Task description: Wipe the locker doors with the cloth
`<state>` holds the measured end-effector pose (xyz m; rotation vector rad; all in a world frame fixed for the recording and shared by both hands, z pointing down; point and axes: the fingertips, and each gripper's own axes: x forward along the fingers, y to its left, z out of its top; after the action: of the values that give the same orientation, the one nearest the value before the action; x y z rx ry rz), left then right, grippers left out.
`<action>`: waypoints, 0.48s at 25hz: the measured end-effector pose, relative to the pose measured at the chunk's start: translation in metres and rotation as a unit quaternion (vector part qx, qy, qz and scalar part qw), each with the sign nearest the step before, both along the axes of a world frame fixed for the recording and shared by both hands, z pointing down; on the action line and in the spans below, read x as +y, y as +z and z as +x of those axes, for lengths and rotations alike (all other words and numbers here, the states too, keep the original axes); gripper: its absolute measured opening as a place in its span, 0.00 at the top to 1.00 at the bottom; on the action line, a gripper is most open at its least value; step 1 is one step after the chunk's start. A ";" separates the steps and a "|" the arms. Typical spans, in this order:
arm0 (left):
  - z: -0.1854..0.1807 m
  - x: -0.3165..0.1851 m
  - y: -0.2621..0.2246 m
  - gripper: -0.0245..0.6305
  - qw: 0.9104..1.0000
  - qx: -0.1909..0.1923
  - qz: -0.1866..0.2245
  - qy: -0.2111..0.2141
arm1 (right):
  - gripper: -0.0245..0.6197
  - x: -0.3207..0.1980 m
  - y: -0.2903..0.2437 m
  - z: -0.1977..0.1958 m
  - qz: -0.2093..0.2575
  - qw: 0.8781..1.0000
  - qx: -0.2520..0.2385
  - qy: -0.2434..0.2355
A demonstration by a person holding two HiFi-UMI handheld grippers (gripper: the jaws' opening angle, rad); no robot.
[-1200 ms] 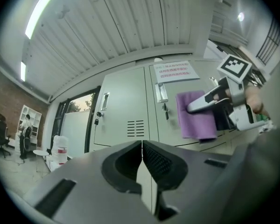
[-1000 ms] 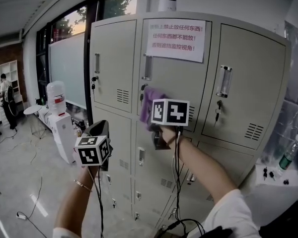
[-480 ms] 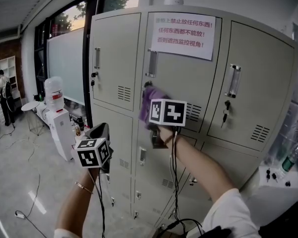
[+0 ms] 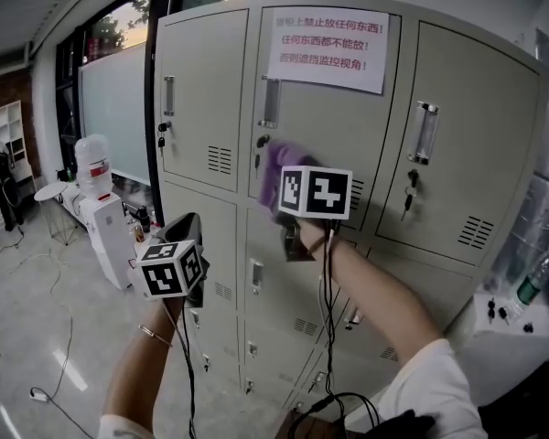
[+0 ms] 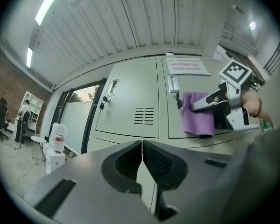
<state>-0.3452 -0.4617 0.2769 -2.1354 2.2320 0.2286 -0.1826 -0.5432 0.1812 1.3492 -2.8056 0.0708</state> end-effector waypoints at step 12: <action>0.037 0.001 -0.004 0.95 1.000 0.003 0.003 0.021 | 0.86 0.015 -0.007 0.043 0.011 0.999 -0.002 0.035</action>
<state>-0.3081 -0.4606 0.2729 -2.1846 2.1879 0.2428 -0.1393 -0.5280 0.1744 1.4526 -2.7717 0.0444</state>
